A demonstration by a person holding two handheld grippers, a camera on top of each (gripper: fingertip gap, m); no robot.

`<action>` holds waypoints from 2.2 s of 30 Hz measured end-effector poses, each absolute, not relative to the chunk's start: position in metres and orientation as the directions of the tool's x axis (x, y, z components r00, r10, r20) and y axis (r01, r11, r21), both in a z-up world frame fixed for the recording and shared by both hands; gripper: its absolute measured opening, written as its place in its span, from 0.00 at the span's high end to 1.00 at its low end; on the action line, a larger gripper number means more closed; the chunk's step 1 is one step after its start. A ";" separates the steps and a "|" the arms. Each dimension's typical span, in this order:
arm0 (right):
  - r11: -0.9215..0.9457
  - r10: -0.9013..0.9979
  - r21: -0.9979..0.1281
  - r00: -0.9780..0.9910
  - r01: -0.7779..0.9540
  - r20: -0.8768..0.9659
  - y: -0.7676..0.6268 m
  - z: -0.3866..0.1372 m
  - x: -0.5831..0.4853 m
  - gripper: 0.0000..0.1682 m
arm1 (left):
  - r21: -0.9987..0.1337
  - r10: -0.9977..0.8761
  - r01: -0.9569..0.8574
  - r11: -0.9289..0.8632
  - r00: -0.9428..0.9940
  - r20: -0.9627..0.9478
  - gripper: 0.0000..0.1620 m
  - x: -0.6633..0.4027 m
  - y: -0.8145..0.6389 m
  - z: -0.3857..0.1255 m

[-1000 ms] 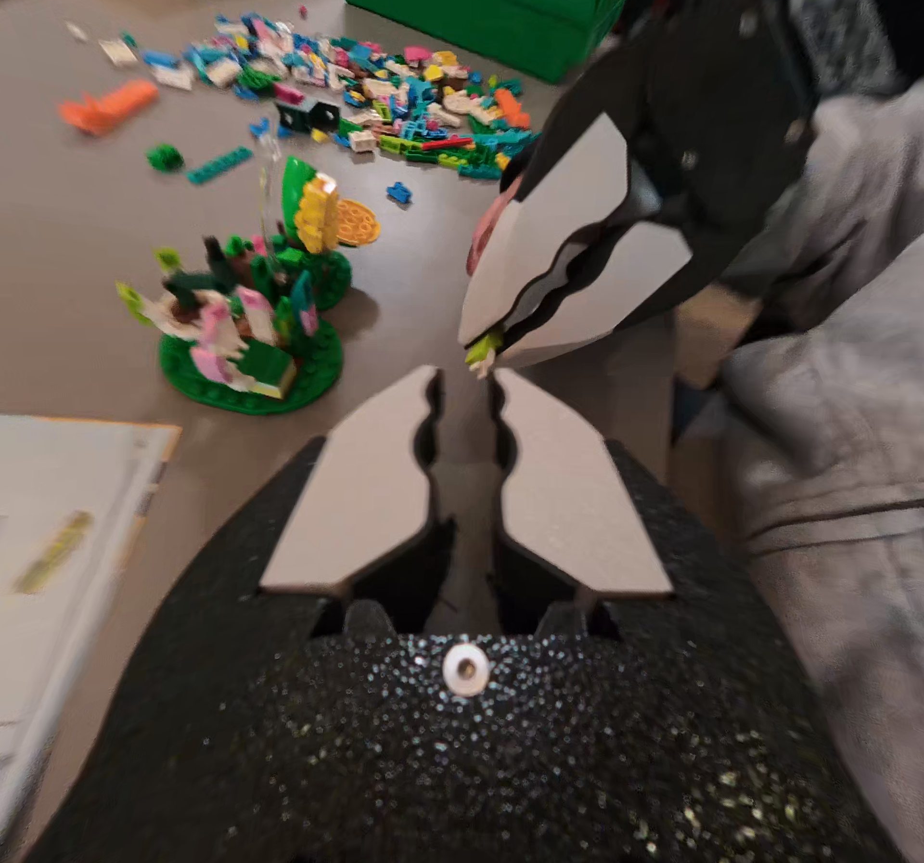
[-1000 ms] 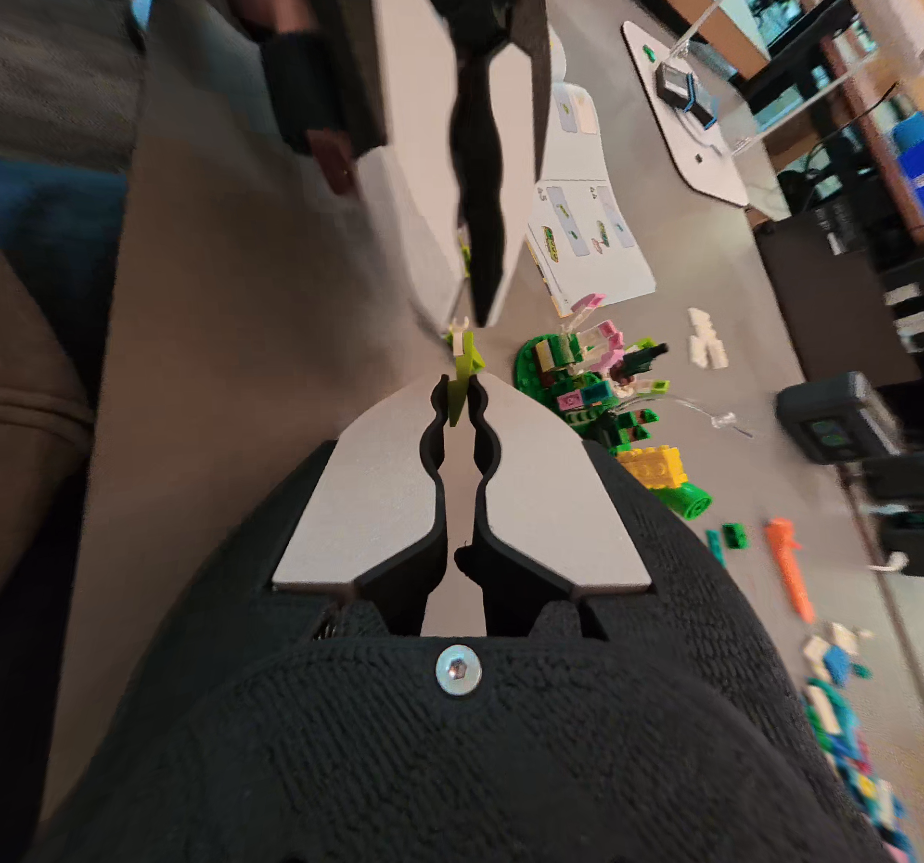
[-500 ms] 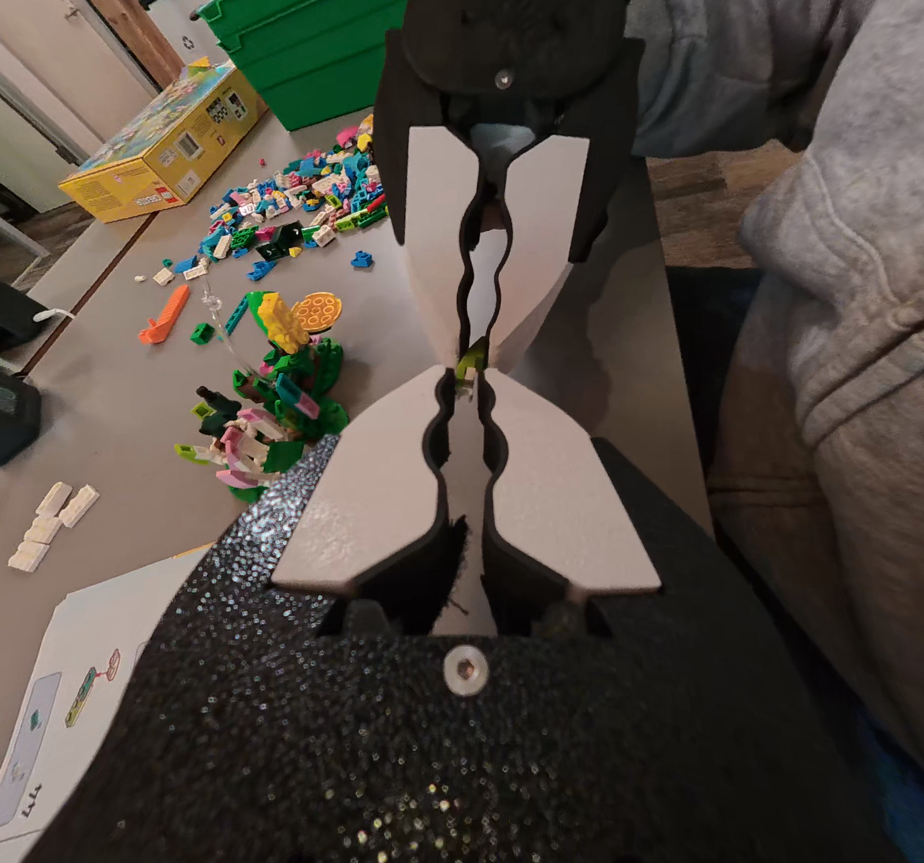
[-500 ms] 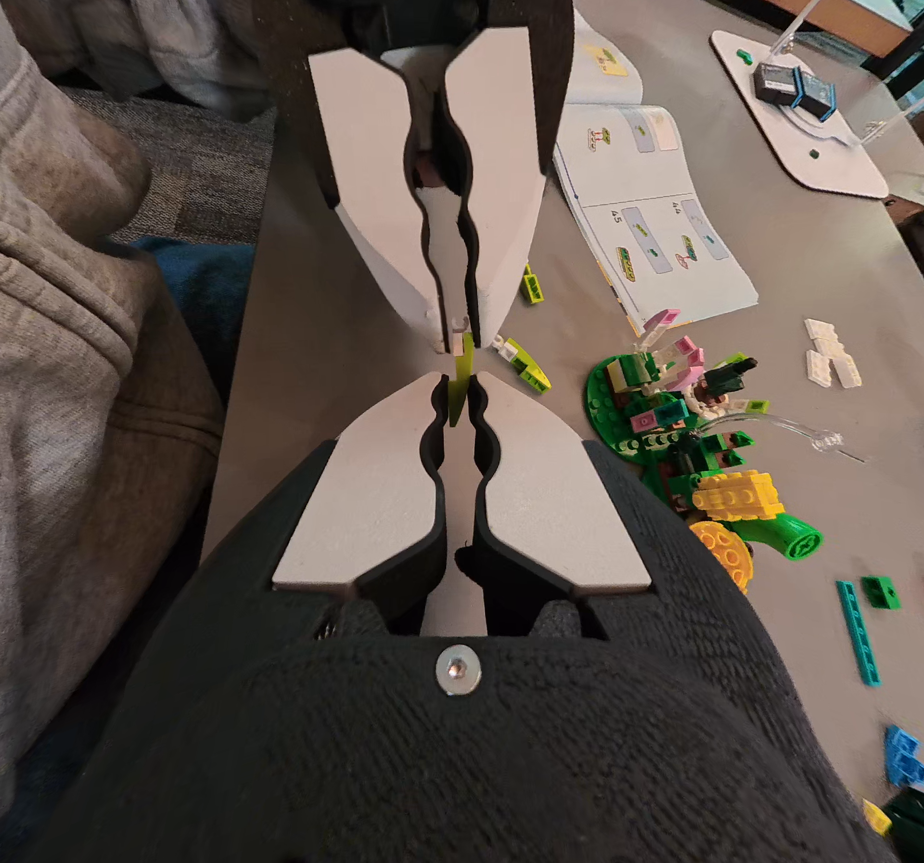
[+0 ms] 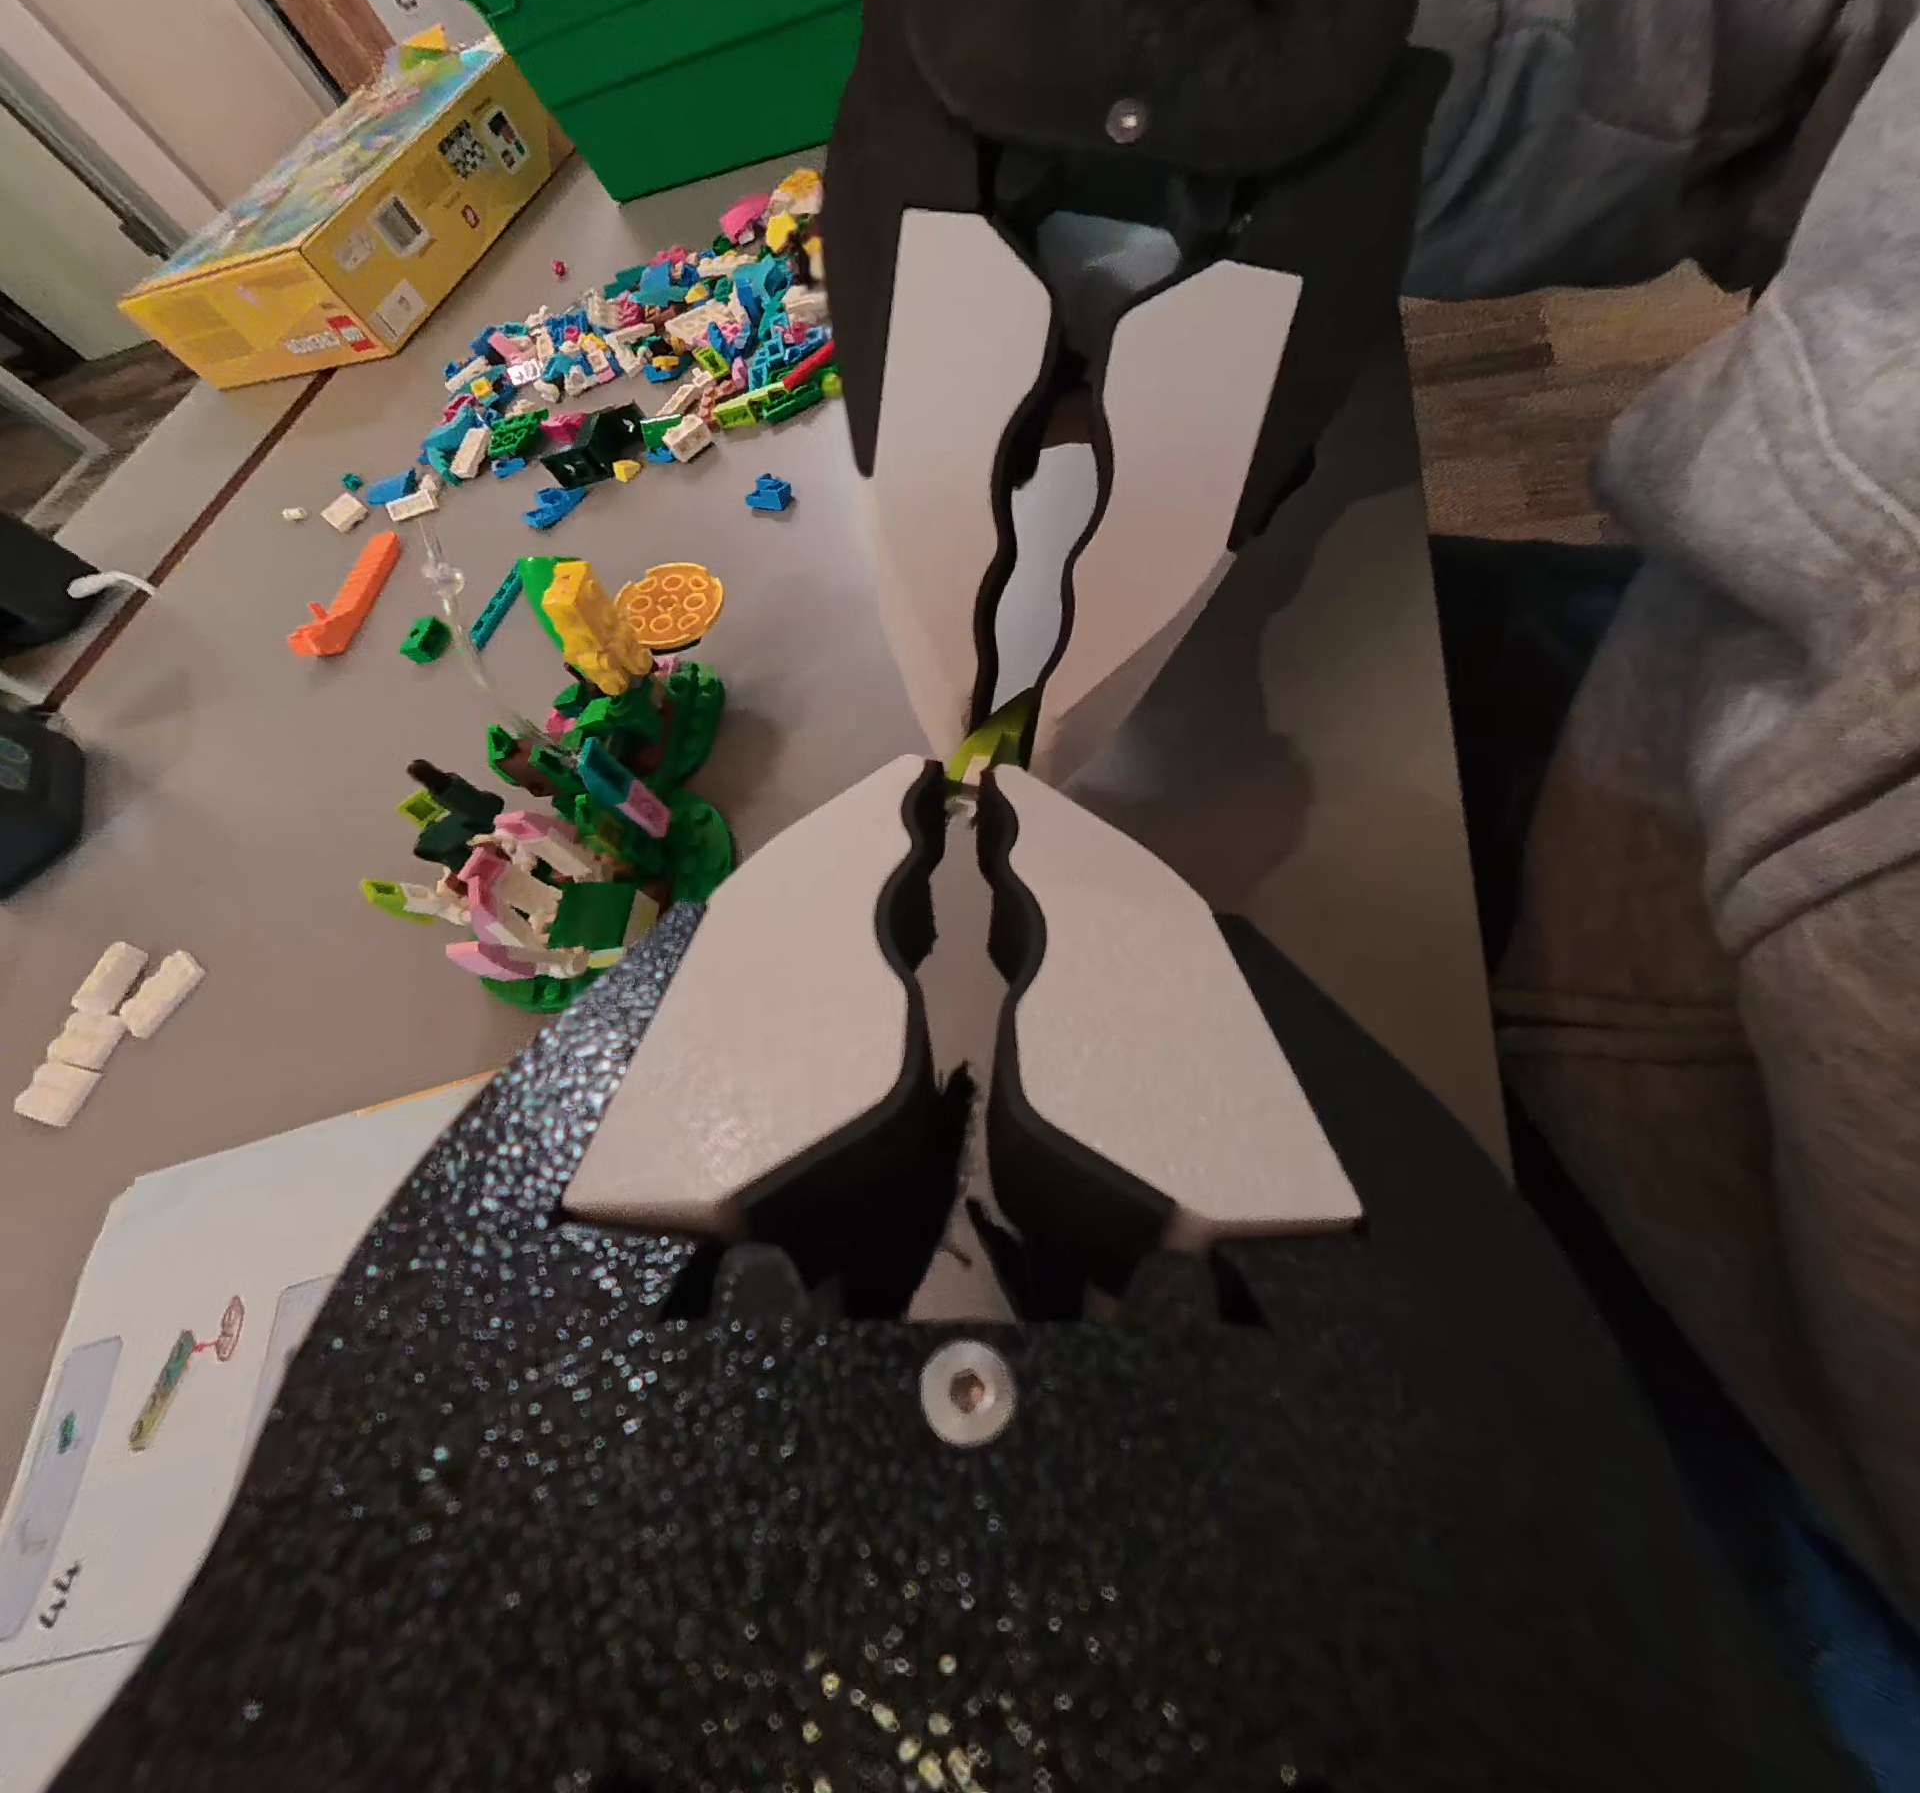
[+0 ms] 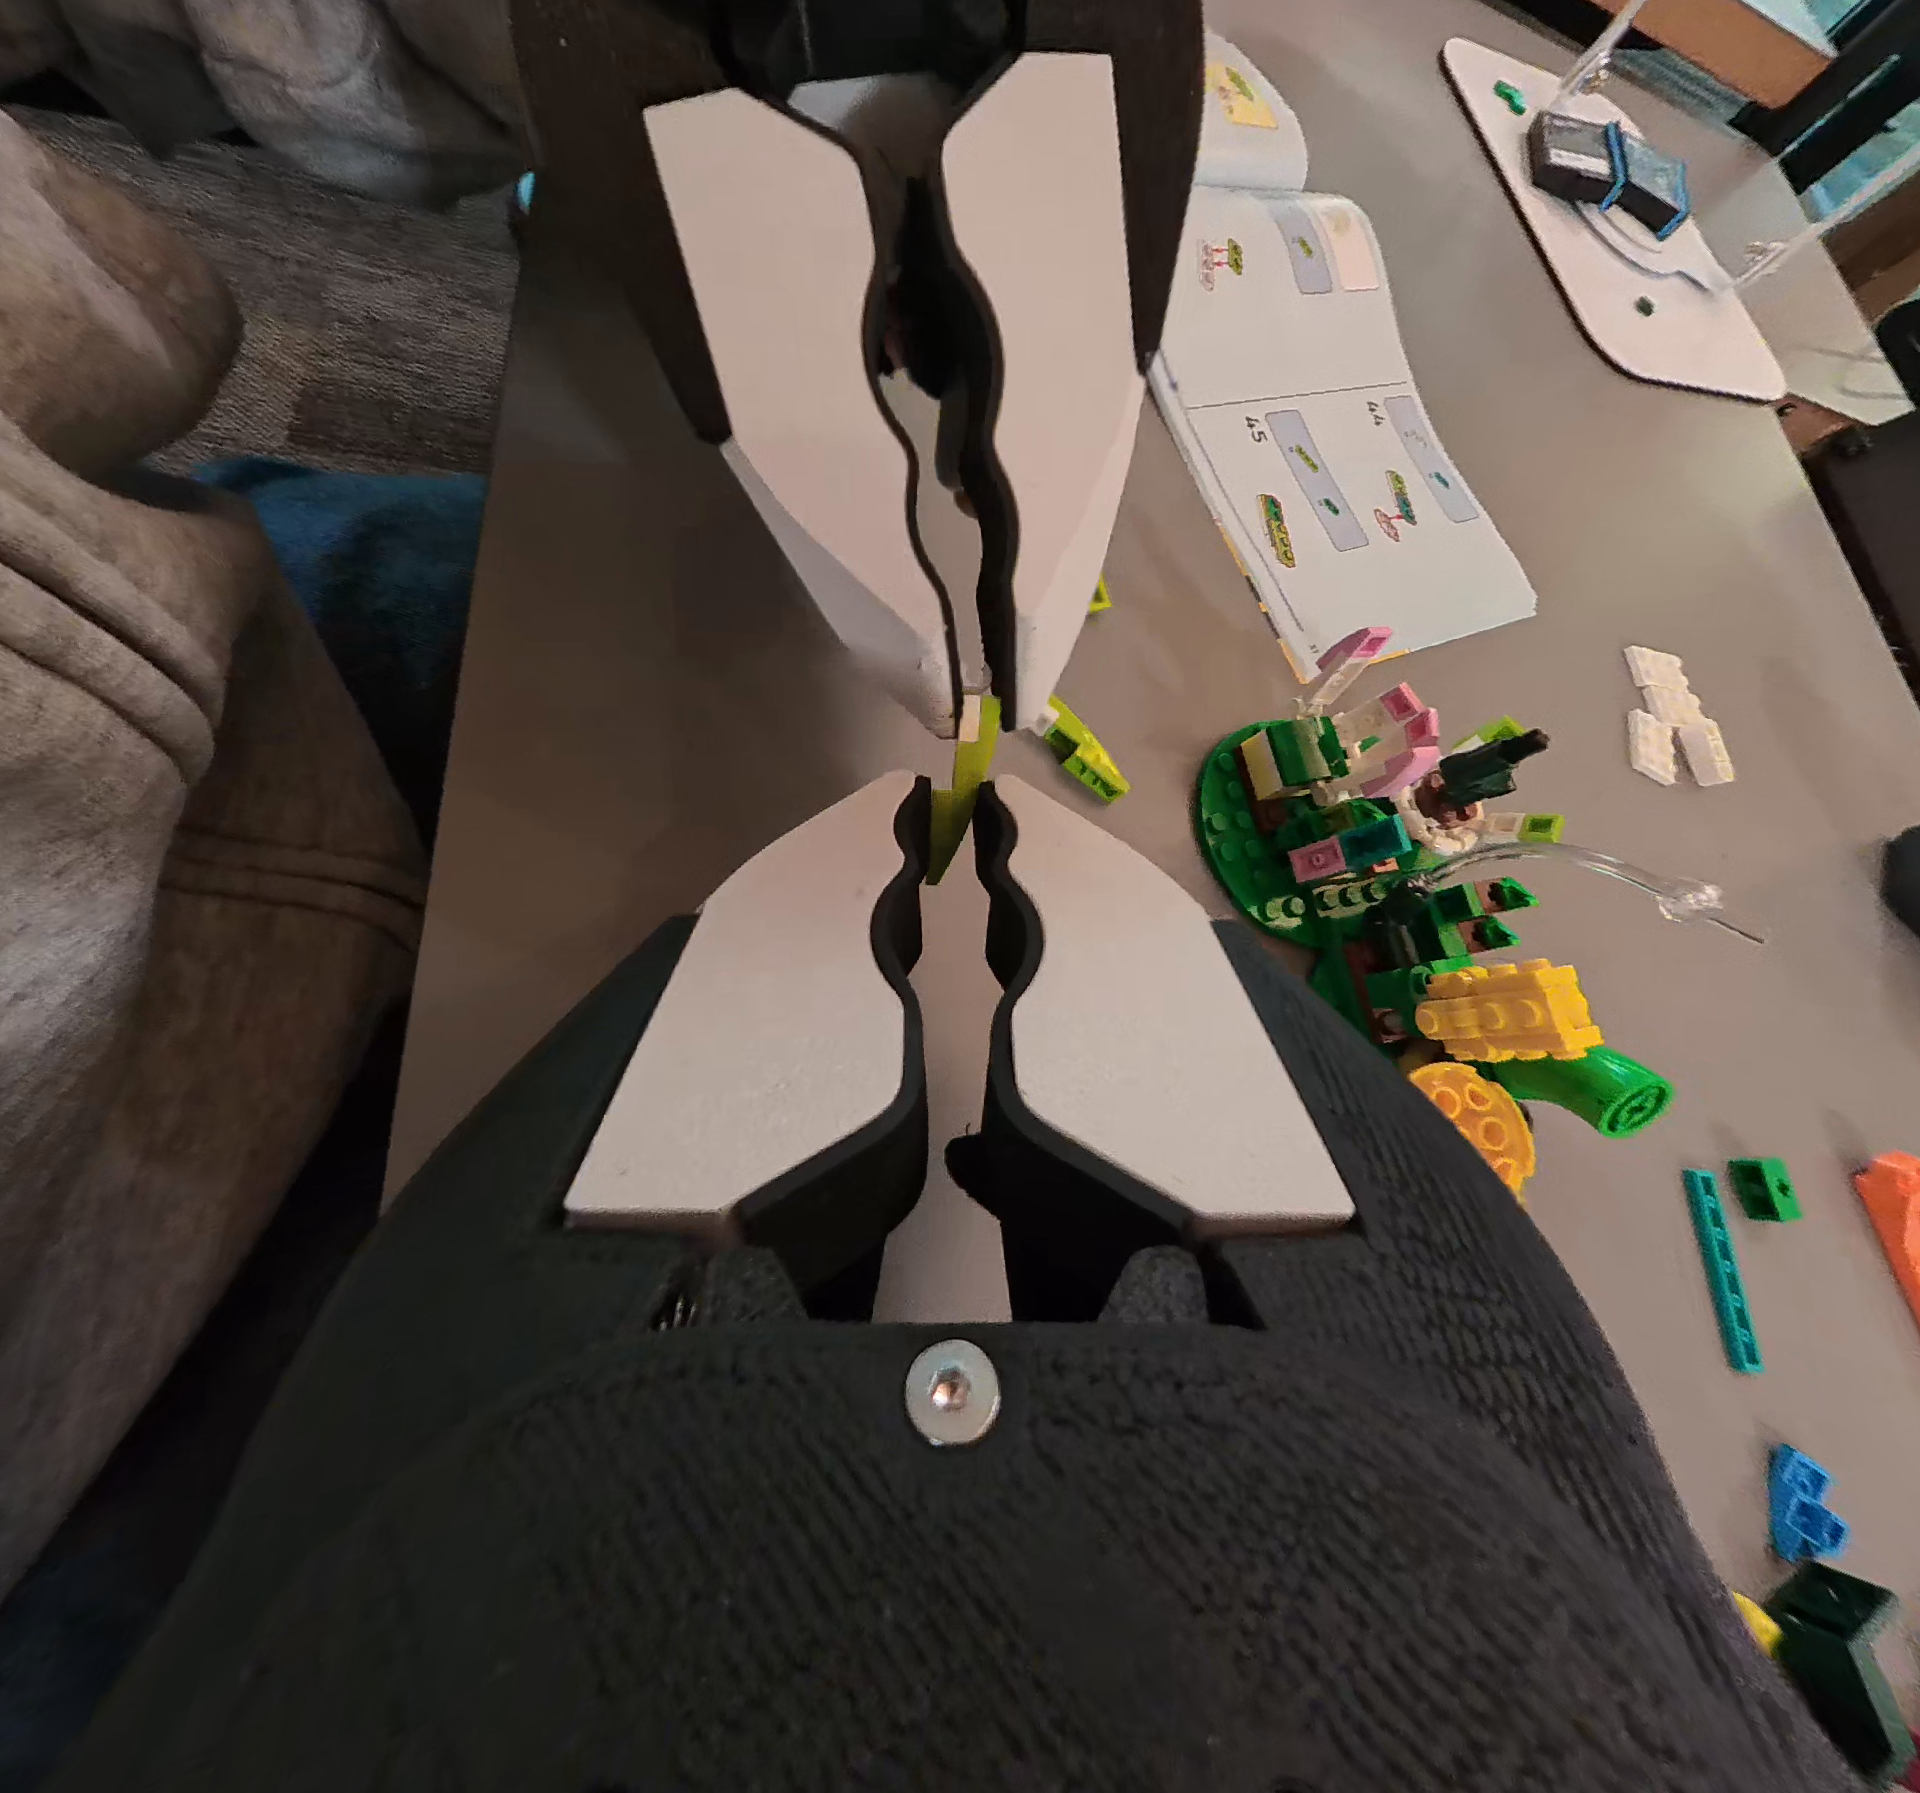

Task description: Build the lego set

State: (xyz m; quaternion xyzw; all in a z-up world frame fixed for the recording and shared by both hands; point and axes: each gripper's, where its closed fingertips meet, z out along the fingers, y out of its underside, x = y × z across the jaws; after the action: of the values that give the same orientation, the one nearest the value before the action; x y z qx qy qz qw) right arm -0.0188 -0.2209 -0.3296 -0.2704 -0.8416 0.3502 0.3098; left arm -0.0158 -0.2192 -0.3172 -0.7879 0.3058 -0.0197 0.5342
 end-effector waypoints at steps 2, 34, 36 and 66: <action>0.636 0.659 -0.739 -0.656 0.223 0.369 -0.220 -0.329 -0.020 0.96 | -0.859 -0.498 -0.443 -0.257 0.822 -0.276 0.96 -0.017 -0.218 -0.318; 0.494 0.812 -0.854 -0.439 0.165 0.385 -0.175 -0.307 -0.041 0.85 | -0.973 0.070 -0.173 -0.155 0.980 -0.186 0.54 -0.115 -0.239 -0.283; 0.485 0.830 -0.874 -0.332 0.029 0.449 -0.167 -0.291 -0.042 0.88 | -0.981 0.138 -0.171 -0.093 0.973 -0.183 0.57 -0.122 -0.242 -0.276; 0.584 0.811 -0.803 0.037 -0.120 0.585 -0.125 -0.265 -0.046 0.98 | -0.980 0.252 -0.079 0.181 0.967 -0.032 0.72 -0.133 -0.279 -0.244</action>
State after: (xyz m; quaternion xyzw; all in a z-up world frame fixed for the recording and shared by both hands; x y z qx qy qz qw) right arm -0.0457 -0.1245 -0.2651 -0.2890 -0.5975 0.3526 0.6596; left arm -0.1328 -0.2790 -0.2444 -0.6307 -0.0685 0.1081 0.7654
